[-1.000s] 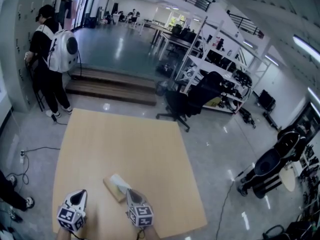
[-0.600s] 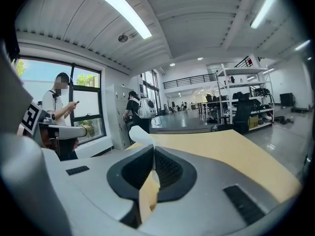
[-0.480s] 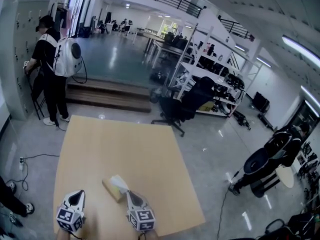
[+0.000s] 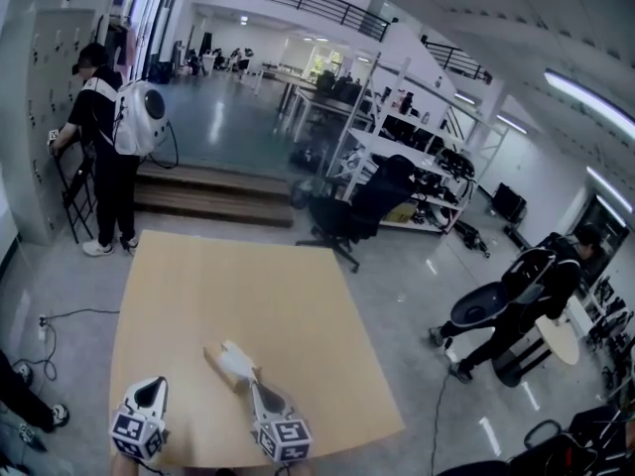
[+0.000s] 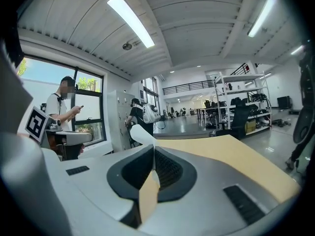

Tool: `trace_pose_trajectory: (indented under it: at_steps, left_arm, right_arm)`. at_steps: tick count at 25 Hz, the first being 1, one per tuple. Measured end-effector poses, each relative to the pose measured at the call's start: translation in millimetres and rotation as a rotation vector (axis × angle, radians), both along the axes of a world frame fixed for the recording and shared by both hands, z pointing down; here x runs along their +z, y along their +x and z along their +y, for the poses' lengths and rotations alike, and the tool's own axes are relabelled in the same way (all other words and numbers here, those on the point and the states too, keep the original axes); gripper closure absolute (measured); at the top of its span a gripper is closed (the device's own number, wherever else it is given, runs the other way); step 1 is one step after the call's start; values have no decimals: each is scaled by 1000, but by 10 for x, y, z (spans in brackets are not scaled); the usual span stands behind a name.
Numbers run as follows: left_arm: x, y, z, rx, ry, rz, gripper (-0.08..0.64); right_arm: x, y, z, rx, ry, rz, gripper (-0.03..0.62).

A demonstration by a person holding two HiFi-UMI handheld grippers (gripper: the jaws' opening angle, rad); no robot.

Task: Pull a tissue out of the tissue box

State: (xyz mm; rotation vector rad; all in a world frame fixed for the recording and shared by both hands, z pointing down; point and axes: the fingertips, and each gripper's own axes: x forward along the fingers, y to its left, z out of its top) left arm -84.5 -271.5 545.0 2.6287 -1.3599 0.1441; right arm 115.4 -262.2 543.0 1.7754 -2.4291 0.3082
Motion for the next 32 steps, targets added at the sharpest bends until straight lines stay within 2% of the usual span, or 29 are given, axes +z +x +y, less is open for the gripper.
trace_pose_trajectory:
  at_steps: [7, 10, 16, 32]
  left_arm:
    - [-85, -99, 227, -18, 59, -4, 552]
    - [-19, -147, 326, -11, 81, -32, 552]
    - [-133, -155, 562, -21, 75, -9, 552]
    - [-283, -123, 1086, 18, 96, -20, 552]
  right_arm:
    - [-77, -6, 355, 11, 16, 13, 580]
    - [-105, -2, 481, 16, 20, 10, 580]
    - [-88, -25, 720, 23, 23, 4, 580]
    - [-203, -27, 1264, 51, 36, 5, 580]
